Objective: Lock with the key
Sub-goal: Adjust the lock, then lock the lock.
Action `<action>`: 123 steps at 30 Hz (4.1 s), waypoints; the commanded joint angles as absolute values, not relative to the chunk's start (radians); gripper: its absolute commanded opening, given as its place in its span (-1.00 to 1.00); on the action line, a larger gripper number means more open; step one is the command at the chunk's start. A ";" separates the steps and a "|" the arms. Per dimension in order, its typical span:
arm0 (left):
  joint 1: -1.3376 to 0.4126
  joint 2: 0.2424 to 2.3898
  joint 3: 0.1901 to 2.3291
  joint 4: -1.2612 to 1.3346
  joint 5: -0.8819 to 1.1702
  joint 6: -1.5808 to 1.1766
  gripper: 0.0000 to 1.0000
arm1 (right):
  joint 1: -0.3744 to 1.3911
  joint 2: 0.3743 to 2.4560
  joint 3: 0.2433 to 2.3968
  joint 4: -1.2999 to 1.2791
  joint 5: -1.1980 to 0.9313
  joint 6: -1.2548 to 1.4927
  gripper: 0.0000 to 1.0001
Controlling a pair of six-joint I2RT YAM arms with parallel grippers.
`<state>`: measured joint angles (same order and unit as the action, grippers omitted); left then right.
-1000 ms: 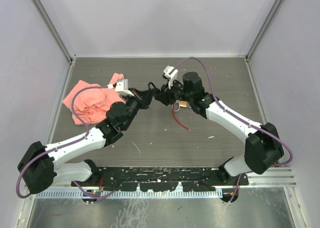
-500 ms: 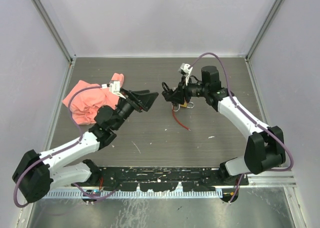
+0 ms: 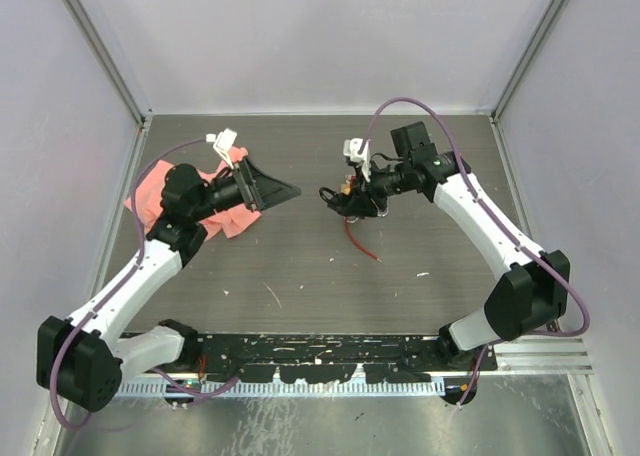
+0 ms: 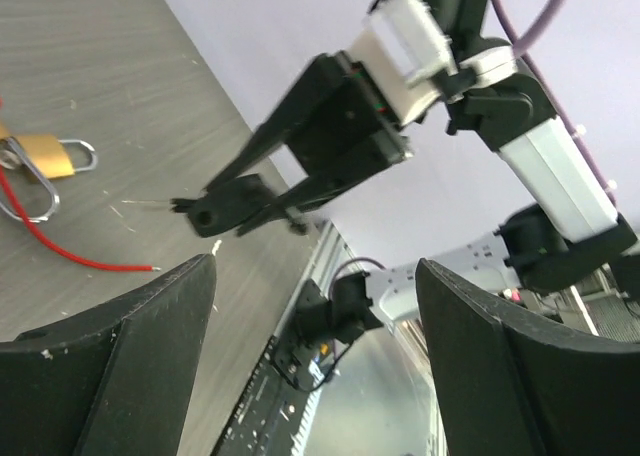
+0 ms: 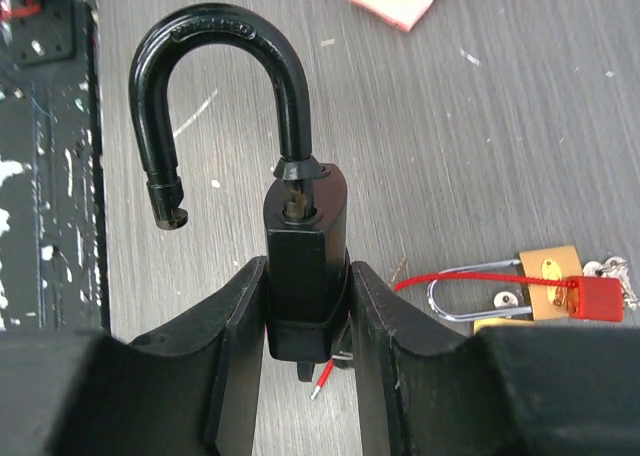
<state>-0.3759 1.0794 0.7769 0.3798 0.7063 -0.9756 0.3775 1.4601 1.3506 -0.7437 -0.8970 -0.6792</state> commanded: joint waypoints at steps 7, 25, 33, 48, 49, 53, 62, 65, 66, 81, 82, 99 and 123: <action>-0.485 1.195 1.012 -0.009 0.717 -0.855 0.35 | 0.450 1.441 1.362 -0.737 -0.762 -0.754 -0.97; -0.562 1.339 1.063 -0.037 0.710 -0.859 0.04 | 0.465 1.408 1.342 -0.712 -0.783 -0.748 -0.97; -0.563 1.343 1.055 -0.050 0.688 -0.726 -0.35 | 0.466 1.397 1.340 -0.811 -0.885 -0.876 -0.97; -0.584 1.045 0.735 0.292 0.746 -0.190 -1.00 | 0.462 1.555 1.478 -1.166 -1.183 -1.123 -0.97; -0.586 1.031 0.728 0.292 0.738 -0.176 -1.00 | 0.464 1.559 1.477 -1.169 -1.186 -1.126 -0.97; -0.595 0.990 0.719 0.239 0.681 -0.100 -1.00 | 0.480 1.572 1.487 -1.200 -1.189 -1.156 -0.97; -0.600 1.014 0.717 0.292 0.703 -0.138 -1.00 | 0.500 1.593 1.486 -1.182 -1.189 -1.139 -0.97; -0.600 1.042 0.716 0.342 0.758 -0.213 -1.00 | 0.498 1.572 1.460 -1.085 -1.171 -1.046 -0.97; -0.601 1.052 0.713 0.364 0.774 -0.240 -1.00 | 0.495 1.563 1.451 -1.060 -1.166 -1.023 -0.97; -0.599 0.983 0.707 0.245 0.613 -0.119 -1.00 | 0.480 1.570 1.499 -1.269 -1.225 -1.242 -0.97; -0.600 0.980 0.713 0.229 0.618 -0.106 -1.00 | 0.480 1.569 1.499 -1.269 -1.223 -1.243 -0.97; -0.600 0.983 0.810 0.054 0.697 0.000 -1.00 | 0.494 1.551 1.447 -1.169 -1.206 -1.184 -0.97; -0.713 1.330 0.486 0.580 0.708 -0.116 -1.00 | 0.523 1.480 1.063 -0.635 -1.121 -1.102 -0.97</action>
